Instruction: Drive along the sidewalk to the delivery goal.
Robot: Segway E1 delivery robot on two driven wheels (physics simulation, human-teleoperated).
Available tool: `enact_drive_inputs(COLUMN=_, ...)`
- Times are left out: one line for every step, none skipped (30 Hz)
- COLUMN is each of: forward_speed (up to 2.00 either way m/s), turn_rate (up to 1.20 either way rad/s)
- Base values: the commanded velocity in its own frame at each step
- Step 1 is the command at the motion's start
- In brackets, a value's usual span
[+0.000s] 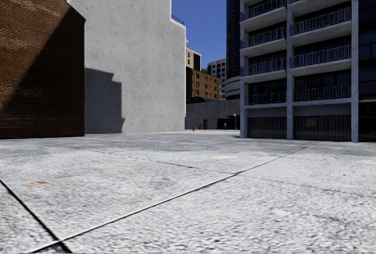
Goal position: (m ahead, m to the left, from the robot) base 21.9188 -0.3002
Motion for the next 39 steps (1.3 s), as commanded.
enact_drive_inputs(forward_speed=2.0, turn_rate=0.0)
enact_drive_inputs(forward_speed=2.0, turn_rate=0.0)
enact_drive_inputs(forward_speed=2.0, turn_rate=0.0)
enact_drive_inputs(forward_speed=2.0, turn_rate=0.0)
enact_drive_inputs(forward_speed=2.0, turn_rate=0.0)
enact_drive_inputs(forward_speed=2.0, turn_rate=0.0)
enact_drive_inputs(forward_speed=2.0, turn_rate=0.0)
enact_drive_inputs(forward_speed=2.0, turn_rate=0.0)
enact_drive_inputs(forward_speed=2.0, turn_rate=0.0)
enact_drive_inputs(forward_speed=2.0, turn_rate=0.0)
enact_drive_inputs(forward_speed=2.0, turn_rate=0.0)
enact_drive_inputs(forward_speed=2.0, turn_rate=0.0)
enact_drive_inputs(forward_speed=2.0, turn_rate=0.0)
enact_drive_inputs(forward_speed=2.0, turn_rate=0.0)
enact_drive_inputs(forward_speed=2.0, turn_rate=0.0)
enact_drive_inputs(forward_speed=2.0, turn_rate=0.0)
enact_drive_inputs(forward_speed=2.0, turn_rate=0.0)
enact_drive_inputs(forward_speed=2.0, turn_rate=0.0)
enact_drive_inputs(forward_speed=2.0, turn_rate=0.0)
enact_drive_inputs(forward_speed=2.0, turn_rate=0.0)
enact_drive_inputs(forward_speed=2.0, turn_rate=0.0)
enact_drive_inputs(forward_speed=2.0, turn_rate=0.0)
enact_drive_inputs(forward_speed=2.0, turn_rate=0.0)
enact_drive_inputs(forward_speed=2.0, turn_rate=0.0)
enact_drive_inputs(forward_speed=2.0, turn_rate=0.0)
enact_drive_inputs(forward_speed=2.0, turn_rate=0.0)
enact_drive_inputs(forward_speed=2.0, turn_rate=0.0)
enact_drive_inputs(forward_speed=2.0, turn_rate=0.0)
enact_drive_inputs(forward_speed=2.0, turn_rate=0.0)
enact_drive_inputs(forward_speed=2.0, turn_rate=0.0)
enact_drive_inputs(forward_speed=2.0, turn_rate=0.0)
enact_drive_inputs(forward_speed=2.0, turn_rate=0.0)
enact_drive_inputs(forward_speed=2.0, turn_rate=0.0)
enact_drive_inputs(forward_speed=2.0, turn_rate=0.0)
enact_drive_inputs(forward_speed=2.0, turn_rate=0.0)
enact_drive_inputs(forward_speed=2.0, turn_rate=0.0)
enact_drive_inputs(forward_speed=2.0, turn_rate=0.0)
enact_drive_inputs(forward_speed=2.0, turn_rate=0.0)
enact_drive_inputs(forward_speed=2.0, turn_rate=0.0)
